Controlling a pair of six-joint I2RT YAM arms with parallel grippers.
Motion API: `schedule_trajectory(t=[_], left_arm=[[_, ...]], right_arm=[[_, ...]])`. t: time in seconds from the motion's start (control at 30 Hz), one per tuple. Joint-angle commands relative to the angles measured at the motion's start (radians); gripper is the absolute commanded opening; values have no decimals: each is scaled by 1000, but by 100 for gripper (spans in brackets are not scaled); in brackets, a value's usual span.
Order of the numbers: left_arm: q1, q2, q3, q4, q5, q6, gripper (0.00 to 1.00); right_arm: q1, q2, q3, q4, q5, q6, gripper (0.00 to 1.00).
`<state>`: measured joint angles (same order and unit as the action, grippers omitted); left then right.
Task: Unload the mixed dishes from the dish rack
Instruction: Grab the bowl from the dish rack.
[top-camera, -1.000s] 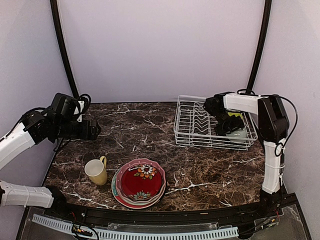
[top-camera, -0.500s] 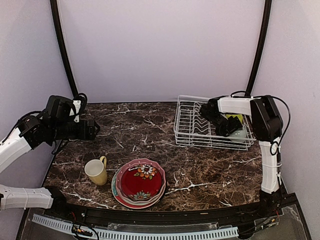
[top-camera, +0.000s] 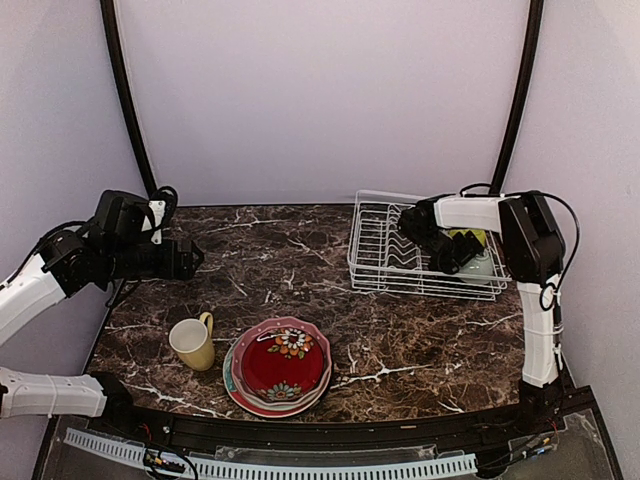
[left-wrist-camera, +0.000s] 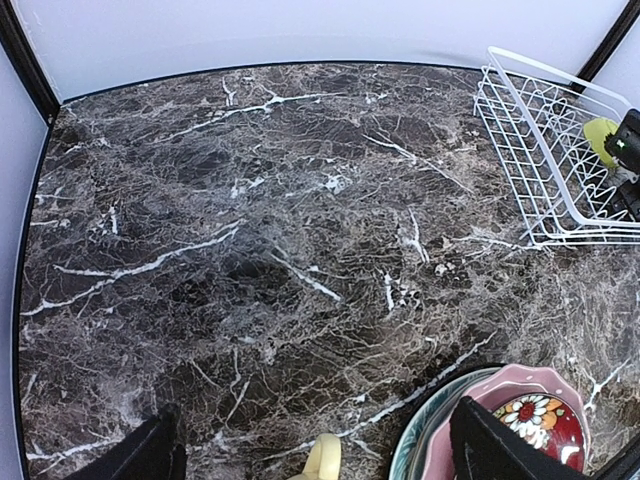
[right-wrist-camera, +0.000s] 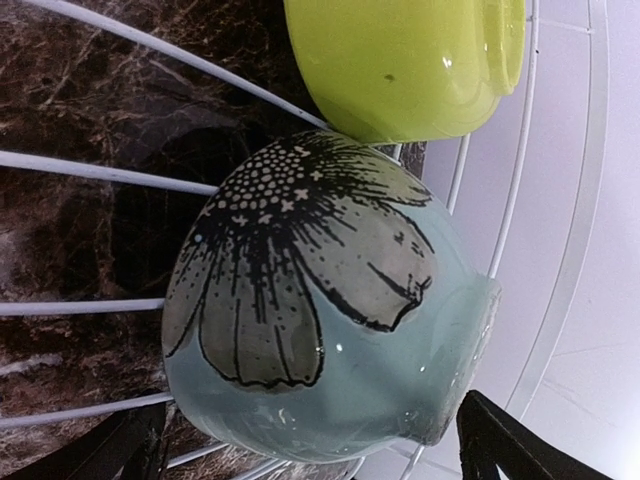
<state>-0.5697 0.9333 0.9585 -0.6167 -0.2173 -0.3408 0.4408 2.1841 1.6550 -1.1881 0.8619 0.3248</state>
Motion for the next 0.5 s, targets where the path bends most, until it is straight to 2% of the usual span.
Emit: schedule_trajectory(t=[0.0, 0.47], left_arm=[[1, 9, -12, 19, 21, -8, 90], [1, 10, -11, 18, 18, -13, 90]], right_arm=[[7, 29, -22, 109, -14, -91, 99], [-1, 45, -62, 157, 16, -127, 94]])
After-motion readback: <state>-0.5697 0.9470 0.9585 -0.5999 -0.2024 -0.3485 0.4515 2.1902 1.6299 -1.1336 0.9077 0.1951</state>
